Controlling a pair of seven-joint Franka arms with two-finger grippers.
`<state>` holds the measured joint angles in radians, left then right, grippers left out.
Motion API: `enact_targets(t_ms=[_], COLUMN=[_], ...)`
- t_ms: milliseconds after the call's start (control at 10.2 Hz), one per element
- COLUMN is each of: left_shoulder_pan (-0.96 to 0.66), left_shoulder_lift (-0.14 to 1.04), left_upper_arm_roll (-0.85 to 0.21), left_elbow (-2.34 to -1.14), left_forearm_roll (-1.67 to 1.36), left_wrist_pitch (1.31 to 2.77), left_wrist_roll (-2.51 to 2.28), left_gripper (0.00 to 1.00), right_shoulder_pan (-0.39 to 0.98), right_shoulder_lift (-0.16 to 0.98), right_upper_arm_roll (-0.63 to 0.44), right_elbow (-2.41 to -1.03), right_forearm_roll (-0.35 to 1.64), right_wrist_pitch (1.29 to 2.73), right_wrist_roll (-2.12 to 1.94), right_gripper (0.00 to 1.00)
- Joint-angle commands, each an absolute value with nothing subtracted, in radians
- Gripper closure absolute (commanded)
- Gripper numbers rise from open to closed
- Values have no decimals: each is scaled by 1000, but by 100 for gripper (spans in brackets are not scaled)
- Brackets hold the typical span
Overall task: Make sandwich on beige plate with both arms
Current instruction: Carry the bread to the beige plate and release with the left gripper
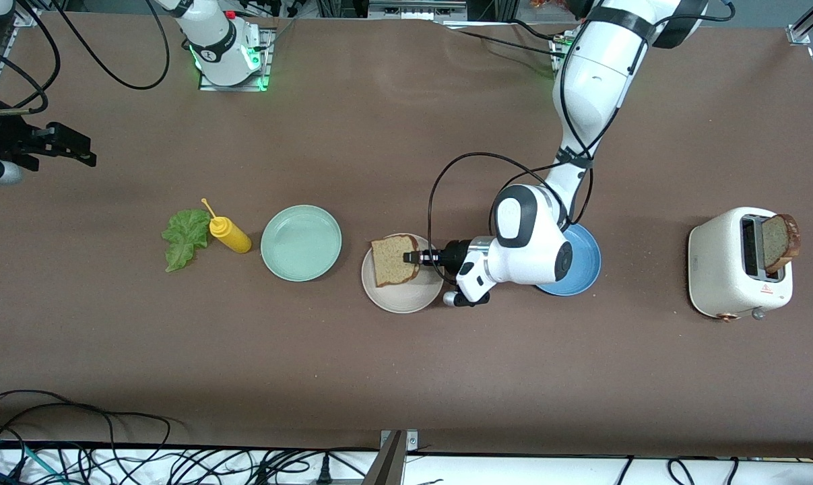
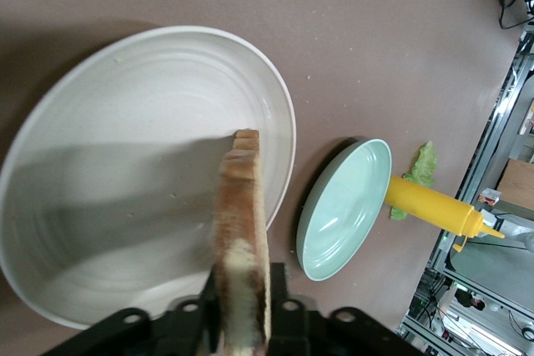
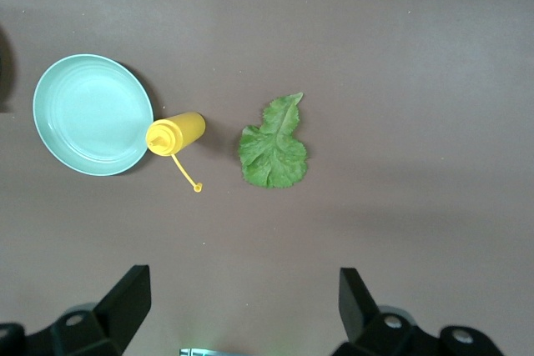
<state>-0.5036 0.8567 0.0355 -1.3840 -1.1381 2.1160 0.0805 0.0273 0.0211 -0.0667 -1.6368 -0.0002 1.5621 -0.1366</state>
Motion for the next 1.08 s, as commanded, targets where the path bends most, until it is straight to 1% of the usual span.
enact_targets(t_ms=[0,294,490,784,980], left_shoulder_pan=[-506,-500,-479,-465,-451], left_shoulder_lift=[877,868,862,854,833], left_upper_arm_roll=[46,55,61,64,64], left_elbow=[-1359,-1359,-1358,-1359,-1367], left_forearm_roll=[-1170,-1161,-1091,-1065,-964], left_wrist_pitch=[2118,2117,2112,2106,2082], left_wrist_roll=[103,98,94,91,84], left_gripper=[0,0,0,0,0], right_shoulder_pan=[23,23,23,25,18], right_shoulder_lift=[20,21,20,40,63], right_upper_arm_roll=[-64,-64,-64,-64,-66], right_elbow=[-1629,-1629,-1631,-1634,-1654], right_forearm_roll=[-5,-3,-2,-2,-12], right_wrist_pitch=[1549,1549,1549,1551,1577], right_wrist_roll=[-133,-132,-132,-133,-133], right_gripper=[0,0,0,0,0])
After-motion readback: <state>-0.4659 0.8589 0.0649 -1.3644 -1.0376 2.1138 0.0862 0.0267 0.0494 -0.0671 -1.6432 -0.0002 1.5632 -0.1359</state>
